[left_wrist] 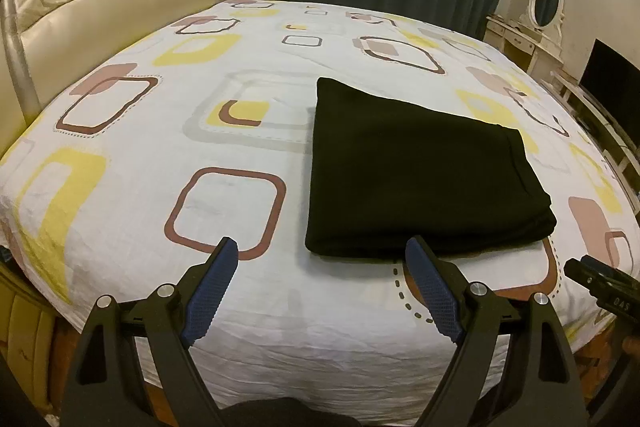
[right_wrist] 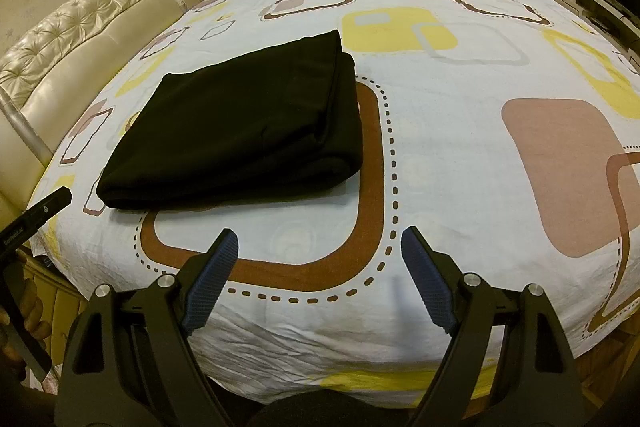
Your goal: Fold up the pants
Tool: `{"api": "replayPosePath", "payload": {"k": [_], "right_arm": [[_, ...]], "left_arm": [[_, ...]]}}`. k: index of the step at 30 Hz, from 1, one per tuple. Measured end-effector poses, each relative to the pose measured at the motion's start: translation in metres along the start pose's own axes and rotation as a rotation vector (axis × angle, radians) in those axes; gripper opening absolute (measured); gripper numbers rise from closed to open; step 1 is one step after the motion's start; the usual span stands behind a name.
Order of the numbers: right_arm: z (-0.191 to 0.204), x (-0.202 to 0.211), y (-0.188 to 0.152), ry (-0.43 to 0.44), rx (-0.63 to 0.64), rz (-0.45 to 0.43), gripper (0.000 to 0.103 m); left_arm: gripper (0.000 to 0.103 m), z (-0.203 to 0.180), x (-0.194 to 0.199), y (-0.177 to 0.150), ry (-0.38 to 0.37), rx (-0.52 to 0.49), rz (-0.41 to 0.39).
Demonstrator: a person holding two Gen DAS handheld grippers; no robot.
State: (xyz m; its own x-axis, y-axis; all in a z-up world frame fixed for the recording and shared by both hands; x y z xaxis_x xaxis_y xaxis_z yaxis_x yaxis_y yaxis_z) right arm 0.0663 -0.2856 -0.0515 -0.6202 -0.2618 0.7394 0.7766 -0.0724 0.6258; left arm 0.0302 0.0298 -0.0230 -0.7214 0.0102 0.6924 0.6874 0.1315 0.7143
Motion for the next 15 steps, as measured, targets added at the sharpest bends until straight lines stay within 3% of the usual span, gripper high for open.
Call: {"api": "replayPosePath", "payload": {"k": [15], "right_arm": [[-0.0021,-0.0034,-0.0025,0.009,0.008,0.012,0.084]], "left_arm": [[0.088,-0.0031,0.0023,0.0015,-0.015,-0.006,0.012]]}}
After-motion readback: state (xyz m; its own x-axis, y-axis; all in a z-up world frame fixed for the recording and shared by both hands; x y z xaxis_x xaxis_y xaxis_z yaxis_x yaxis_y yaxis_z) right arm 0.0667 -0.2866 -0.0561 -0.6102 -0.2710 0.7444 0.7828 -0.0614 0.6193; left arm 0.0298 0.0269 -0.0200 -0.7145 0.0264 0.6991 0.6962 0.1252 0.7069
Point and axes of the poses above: each gripper's, at about its wrist camera, not at the fingertips, and x roughly against the way its jaws point, z to its left, y to its top, the point moved 3 cm from there along -x, roughly the way its jaws point, and after that the axes turned 2 degrees about -z, right-handed, at the moved point
